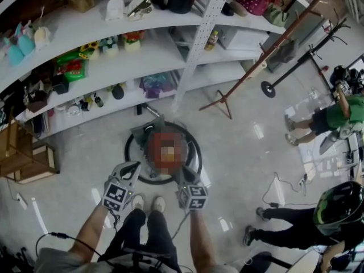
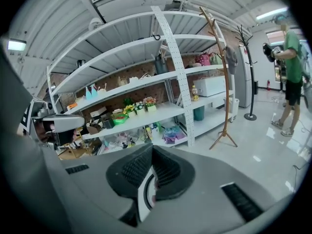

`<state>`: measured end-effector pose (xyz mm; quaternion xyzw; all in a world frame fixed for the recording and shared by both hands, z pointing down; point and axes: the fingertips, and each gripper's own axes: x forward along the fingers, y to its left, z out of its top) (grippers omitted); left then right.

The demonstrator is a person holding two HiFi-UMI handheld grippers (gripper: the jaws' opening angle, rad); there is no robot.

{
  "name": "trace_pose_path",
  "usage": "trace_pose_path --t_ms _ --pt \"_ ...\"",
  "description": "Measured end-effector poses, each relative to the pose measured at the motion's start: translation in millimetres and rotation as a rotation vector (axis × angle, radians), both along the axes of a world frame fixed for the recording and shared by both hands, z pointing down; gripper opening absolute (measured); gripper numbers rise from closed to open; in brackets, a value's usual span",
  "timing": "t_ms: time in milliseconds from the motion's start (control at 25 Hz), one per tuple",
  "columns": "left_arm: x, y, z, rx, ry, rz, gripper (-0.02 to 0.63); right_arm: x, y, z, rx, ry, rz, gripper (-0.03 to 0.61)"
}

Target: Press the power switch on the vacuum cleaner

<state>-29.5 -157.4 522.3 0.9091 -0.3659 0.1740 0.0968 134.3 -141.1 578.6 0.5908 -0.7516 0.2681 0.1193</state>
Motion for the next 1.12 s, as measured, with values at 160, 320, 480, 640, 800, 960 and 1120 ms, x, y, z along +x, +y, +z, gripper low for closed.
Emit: trace_pose_path --t_ms 160,320,480,640,800,960,1120 --pt "2.5 0.4 -29.4 0.04 0.006 0.007 0.006 4.3 3.3 -26.3 0.022 0.012 0.013 0.012" --pt "-0.4 3.6 -55.2 0.064 0.027 -0.004 0.006 1.6 9.1 -51.4 0.049 0.011 0.017 0.012" --pt "-3.4 12.0 -66.1 0.061 0.027 -0.006 0.006 -5.9 20.5 -71.5 0.071 0.003 0.017 0.012" --pt "-6.5 16.4 -79.4 0.081 0.029 -0.004 0.006 -8.5 29.4 -87.9 0.091 -0.004 0.026 0.012" --pt "-6.7 17.4 -97.3 0.106 0.041 -0.003 0.006 -7.2 32.7 -107.9 0.12 -0.005 0.036 0.012" --pt "-7.6 17.6 -108.2 0.135 0.04 0.004 0.006 -4.6 35.8 -123.1 0.147 -0.003 0.043 0.012" --pt "-7.5 15.1 -120.0 0.141 0.06 -0.004 0.006 -3.4 36.9 -131.3 0.158 -0.002 0.052 0.012"
